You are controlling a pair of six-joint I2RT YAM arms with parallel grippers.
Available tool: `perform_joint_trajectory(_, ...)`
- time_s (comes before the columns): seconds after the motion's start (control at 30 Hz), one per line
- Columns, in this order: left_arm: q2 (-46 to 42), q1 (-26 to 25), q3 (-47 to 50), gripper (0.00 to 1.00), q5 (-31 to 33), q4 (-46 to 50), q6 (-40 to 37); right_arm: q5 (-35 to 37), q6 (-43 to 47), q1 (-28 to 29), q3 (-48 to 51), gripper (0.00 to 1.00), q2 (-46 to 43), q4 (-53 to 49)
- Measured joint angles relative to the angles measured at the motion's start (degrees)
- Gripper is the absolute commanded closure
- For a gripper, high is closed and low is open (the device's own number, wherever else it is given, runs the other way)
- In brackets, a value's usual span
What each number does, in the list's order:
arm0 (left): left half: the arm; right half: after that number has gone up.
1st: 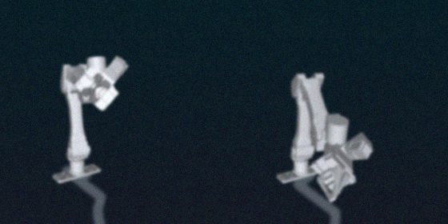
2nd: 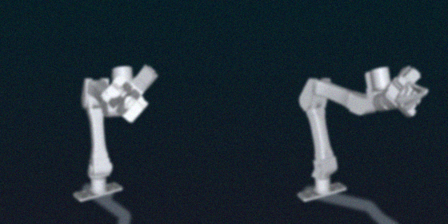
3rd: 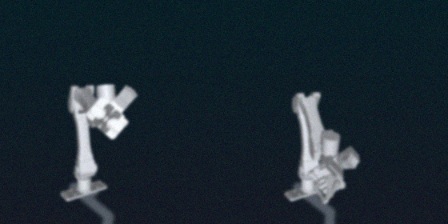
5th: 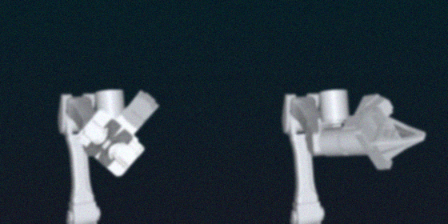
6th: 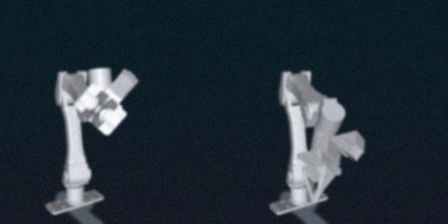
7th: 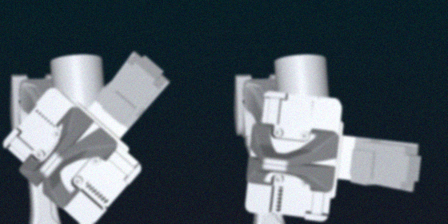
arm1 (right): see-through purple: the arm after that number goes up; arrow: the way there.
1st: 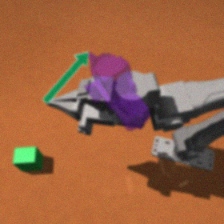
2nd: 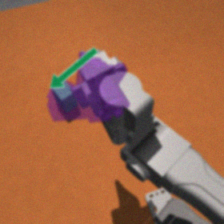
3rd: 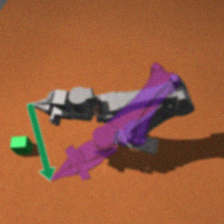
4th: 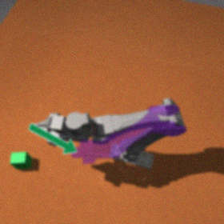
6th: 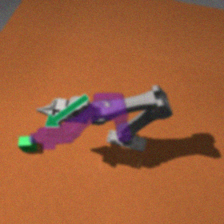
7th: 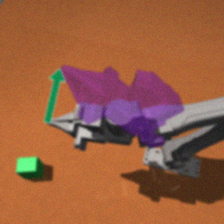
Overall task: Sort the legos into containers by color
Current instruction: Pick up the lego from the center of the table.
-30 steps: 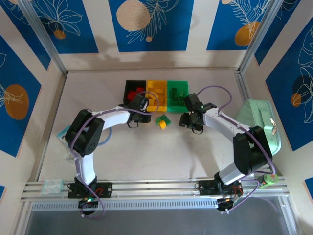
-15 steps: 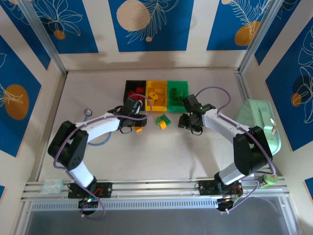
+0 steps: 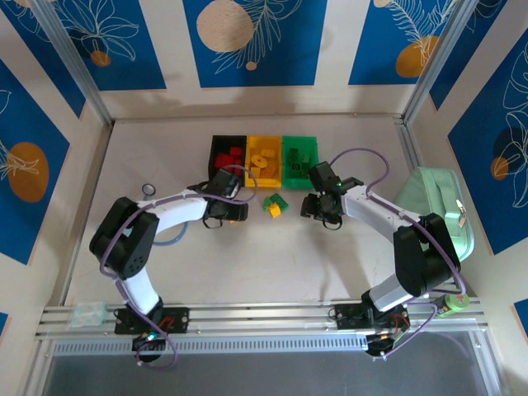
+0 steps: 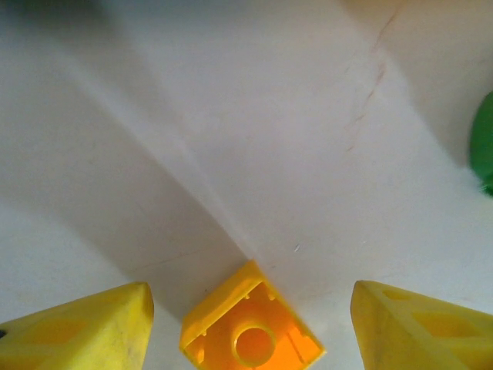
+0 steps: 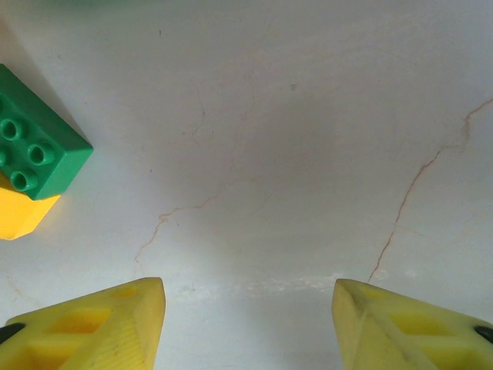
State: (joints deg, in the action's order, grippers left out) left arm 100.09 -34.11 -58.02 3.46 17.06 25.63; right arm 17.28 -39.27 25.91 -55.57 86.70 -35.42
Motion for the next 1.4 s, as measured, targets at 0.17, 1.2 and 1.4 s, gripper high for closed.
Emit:
perform_joint_trajectory(0.17, 0.83, -0.2, 0.0, 0.32, 0.02, 0.98, 0.0, 0.0, -0.07, 0.0, 0.13, 0.4, 0.0, 0.22)
perform_joint_trajectory(1.2, 2.64, -0.42, -15.58, 0.63, -1.75, 3.58, -1.88, -0.24, -0.24, -1.31, 3.54, 0.41, -0.28, 1.62)
perform_joint_trajectory(1.4, 8.22, -0.26, -26.8, 0.63, -2.75, 4.04, -3.06, -0.55, -0.24, -1.9, 4.63, 0.41, -2.97, 1.6)
